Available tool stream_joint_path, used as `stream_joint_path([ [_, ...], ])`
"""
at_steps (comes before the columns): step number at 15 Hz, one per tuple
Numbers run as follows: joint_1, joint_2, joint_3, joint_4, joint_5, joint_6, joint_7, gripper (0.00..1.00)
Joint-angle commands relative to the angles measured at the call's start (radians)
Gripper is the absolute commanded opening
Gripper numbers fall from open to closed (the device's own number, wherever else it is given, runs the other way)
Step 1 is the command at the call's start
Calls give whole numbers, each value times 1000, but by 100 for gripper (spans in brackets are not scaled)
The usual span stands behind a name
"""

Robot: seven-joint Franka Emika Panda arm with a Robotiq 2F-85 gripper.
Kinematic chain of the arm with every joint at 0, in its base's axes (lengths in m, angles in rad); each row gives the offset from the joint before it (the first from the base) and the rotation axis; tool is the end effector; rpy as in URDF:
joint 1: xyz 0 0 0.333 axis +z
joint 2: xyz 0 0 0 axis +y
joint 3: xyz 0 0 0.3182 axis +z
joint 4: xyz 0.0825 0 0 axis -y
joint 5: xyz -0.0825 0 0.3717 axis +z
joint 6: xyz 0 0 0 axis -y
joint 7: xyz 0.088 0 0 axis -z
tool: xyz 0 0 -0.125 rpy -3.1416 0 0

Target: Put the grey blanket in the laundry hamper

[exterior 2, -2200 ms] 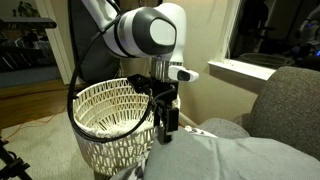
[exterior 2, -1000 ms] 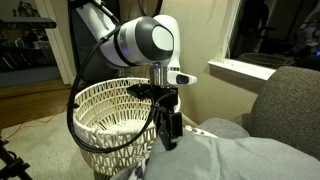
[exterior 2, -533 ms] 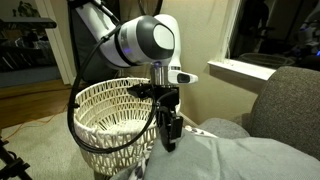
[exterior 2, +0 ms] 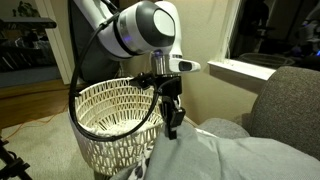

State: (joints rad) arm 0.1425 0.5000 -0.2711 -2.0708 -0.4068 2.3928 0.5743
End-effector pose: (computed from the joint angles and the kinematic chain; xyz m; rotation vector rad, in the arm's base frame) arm 0.5582 -0.0826 0.1779 2.6860 -0.4839 -0.1189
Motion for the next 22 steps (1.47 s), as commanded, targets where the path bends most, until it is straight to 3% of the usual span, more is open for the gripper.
stream_joint_path([
  [1, 6, -135, -10, -78, -30, -1, 31, 2],
  [12, -22, -398, 40, -204, -59, -9, 62, 1],
  [22, -121, -591, 152, -234, -71, -76, 52, 1],
])
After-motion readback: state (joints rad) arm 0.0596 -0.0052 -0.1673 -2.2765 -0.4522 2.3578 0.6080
